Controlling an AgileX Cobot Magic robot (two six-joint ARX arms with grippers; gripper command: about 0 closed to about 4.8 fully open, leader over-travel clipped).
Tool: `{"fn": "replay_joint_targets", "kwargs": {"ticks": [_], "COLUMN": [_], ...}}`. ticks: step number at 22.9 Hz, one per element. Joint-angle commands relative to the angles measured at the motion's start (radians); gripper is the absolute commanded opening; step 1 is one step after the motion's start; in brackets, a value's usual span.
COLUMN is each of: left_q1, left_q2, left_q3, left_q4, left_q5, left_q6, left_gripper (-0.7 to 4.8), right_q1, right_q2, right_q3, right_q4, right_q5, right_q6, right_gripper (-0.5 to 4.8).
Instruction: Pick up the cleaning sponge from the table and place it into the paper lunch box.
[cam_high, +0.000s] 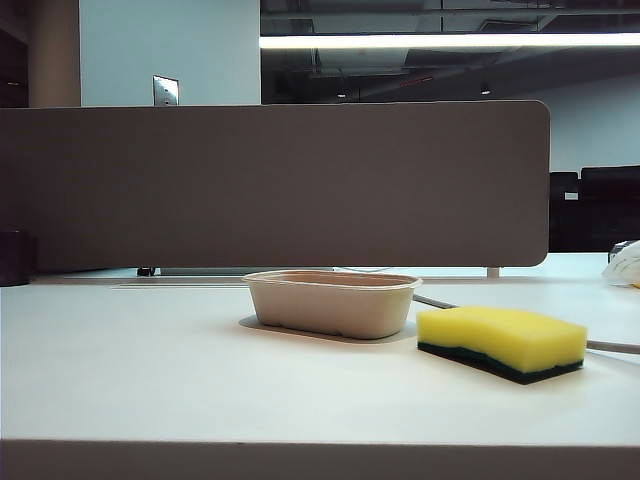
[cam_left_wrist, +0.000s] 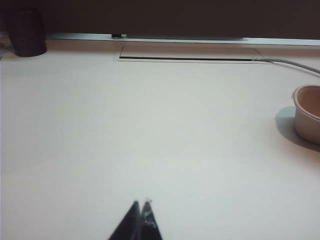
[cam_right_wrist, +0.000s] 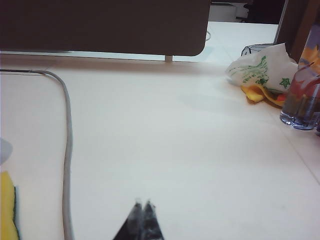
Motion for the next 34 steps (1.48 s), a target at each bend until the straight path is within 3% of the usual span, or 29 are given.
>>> {"fn": "replay_joint_targets", "kwargs": {"ticks": [1, 10, 13, 15, 18, 20, 22, 23, 25, 26, 27, 29, 31, 34], "left_q1": [0.000, -0.018, -0.178, -0.302, -0.475, -0.587, -0.666, -0.700, -0.748, -0.761, -0.769, -0.769, -0.768, -0.768], "left_q2": [0.000, 0.000, 0.000, 0.001, 0.028, 0.088, 0.167, 0.206, 0.242, 0.243, 0.243, 0.243, 0.243, 0.240], "left_q3": [0.001, 0.001, 0.001, 0.001, 0.001, 0.001, 0.001, 0.001, 0.001, 0.001, 0.001, 0.001, 0.001, 0.001], "left_q4": [0.009, 0.009, 0.009, 0.009, 0.010, 0.010, 0.010, 0.009, 0.005, 0.002, 0.002, 0.002, 0.002, 0.002], "left_q5": [0.003, -0.001, -0.019, -0.019, -0.019, -0.019, -0.018, -0.019, -0.018, -0.018, -0.018, -0.019, -0.019, -0.019], "left_q6": [0.001, 0.001, 0.001, 0.001, 0.001, 0.001, 0.001, 0.001, 0.001, 0.001, 0.001, 0.001, 0.001, 0.001], "left_gripper": [-0.05, -0.05, -0.06, -0.05, -0.05, -0.05, -0.05, -0.05, -0.05, -0.05, -0.05, -0.05, -0.05, -0.05], "right_q1": [0.000, 0.000, 0.000, 0.000, 0.000, 0.000, 0.000, 0.001, 0.002, 0.002, 0.002, 0.006, 0.035, 0.107], "right_q2": [0.000, 0.000, 0.000, 0.000, 0.000, 0.000, 0.000, 0.000, 0.000, 0.000, 0.000, 0.016, 0.048, 0.135], "right_q3": [0.005, 0.005, 0.005, 0.005, 0.010, 0.016, 0.016, 0.016, 0.016, 0.016, 0.017, 0.027, 0.053, 0.123], "right_q4": [0.018, 0.018, 0.018, 0.018, 0.026, 0.025, 0.004, -0.011, -0.019, -0.018, -0.017, -0.016, -0.001, 0.064], "right_q5": [-0.003, -0.013, -0.076, -0.087, -0.142, -0.234, -0.286, -0.311, -0.323, -0.335, -0.341, -0.360, -0.360, -0.352], "right_q6": [0.002, 0.030, 0.234, 0.307, 0.319, 0.323, 0.386, 0.392, 0.384, 0.353, 0.328, 0.325, 0.324, 0.288], "right_gripper": [-0.05, -0.05, -0.05, -0.05, 0.00, 0.15, 0.27, 0.72, 0.86, 1.18, 2.15, 3.58, 4.29, 4.46]}}
